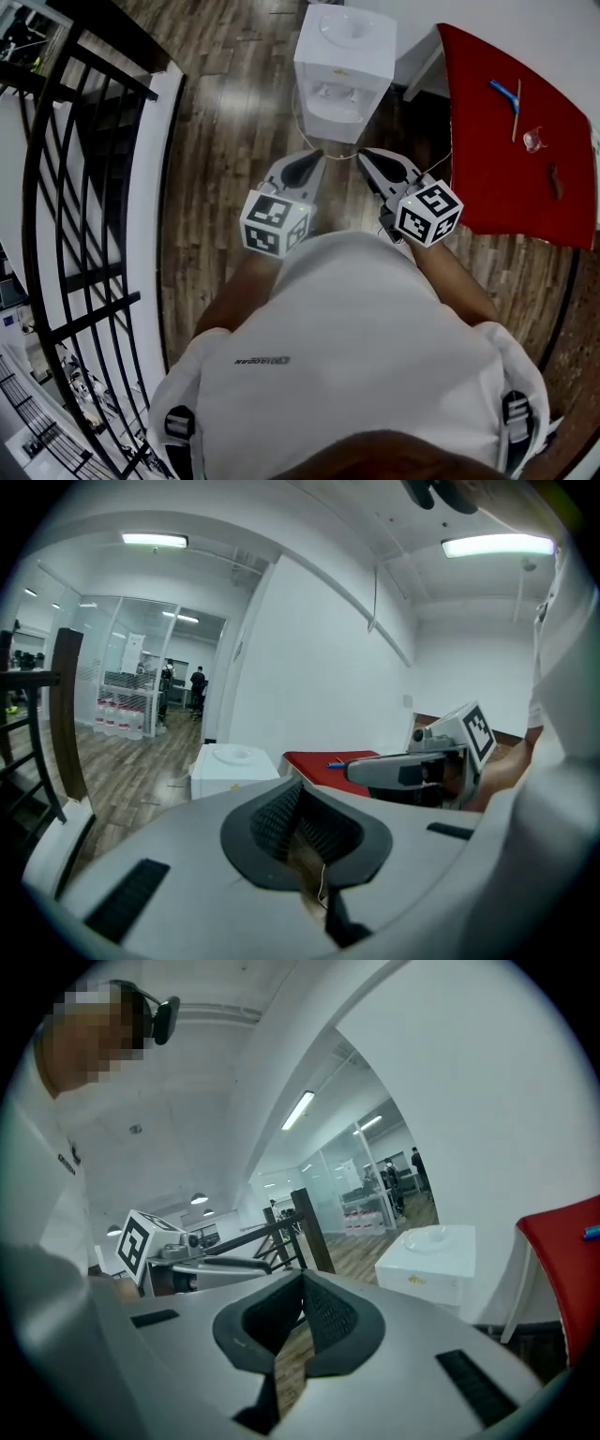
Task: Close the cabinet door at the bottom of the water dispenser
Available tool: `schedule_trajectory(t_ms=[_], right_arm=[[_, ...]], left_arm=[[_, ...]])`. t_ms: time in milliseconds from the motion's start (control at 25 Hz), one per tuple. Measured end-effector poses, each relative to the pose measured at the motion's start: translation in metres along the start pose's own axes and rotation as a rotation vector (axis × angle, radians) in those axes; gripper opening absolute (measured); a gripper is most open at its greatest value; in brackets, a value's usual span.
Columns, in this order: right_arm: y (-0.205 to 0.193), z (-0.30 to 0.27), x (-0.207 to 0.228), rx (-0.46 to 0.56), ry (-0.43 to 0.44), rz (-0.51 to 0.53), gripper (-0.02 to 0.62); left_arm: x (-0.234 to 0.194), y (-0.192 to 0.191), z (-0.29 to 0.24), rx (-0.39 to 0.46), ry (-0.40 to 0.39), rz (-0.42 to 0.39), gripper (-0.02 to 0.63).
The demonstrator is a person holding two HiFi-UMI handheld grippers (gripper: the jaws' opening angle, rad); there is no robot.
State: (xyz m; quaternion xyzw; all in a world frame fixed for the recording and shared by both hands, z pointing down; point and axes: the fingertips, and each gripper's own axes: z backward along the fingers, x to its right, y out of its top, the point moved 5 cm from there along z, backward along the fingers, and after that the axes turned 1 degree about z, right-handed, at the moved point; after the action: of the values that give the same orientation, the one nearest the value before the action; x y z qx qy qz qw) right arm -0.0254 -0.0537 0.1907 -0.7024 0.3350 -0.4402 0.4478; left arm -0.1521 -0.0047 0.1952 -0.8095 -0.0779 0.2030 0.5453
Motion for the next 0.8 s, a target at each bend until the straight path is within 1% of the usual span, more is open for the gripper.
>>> schedule_trajectory(t_ms=[120,200,360,520,600,680,800], right_arm=[[0.013,0.02,0.004,0.01,0.006,0.052,0.023],[0.018,0.034,0.011,0.024,0.003,0.068,0.023],[0.013,0.064,0.024,0.038,-0.002,0.045,0.023],[0.001,0.09,0.032,0.039,0.003,0.024,0.021],[-0.006,0.102,0.035,0.037,0.002,0.026,0.022],[-0.015,0.112,0.038,0.035,-0.004,0.024,0.023],[-0.024,0.122,0.04,0.034,-0.028,0.011,0.021]], left_arm=[[0.016,0.008,-0.002,0.041,0.042,0.031,-0.003],[0.025,0.014,-0.008,0.053,0.067,0.025,-0.005],[0.047,0.016,-0.016,0.051,0.092,0.005,-0.005],[0.071,0.005,-0.022,0.039,0.1,0.064,-0.005],[0.085,-0.003,-0.027,0.023,0.103,0.074,-0.004],[0.097,-0.009,-0.031,0.014,0.101,0.062,-0.005],[0.111,-0.014,-0.031,-0.001,0.091,0.016,-0.005]])
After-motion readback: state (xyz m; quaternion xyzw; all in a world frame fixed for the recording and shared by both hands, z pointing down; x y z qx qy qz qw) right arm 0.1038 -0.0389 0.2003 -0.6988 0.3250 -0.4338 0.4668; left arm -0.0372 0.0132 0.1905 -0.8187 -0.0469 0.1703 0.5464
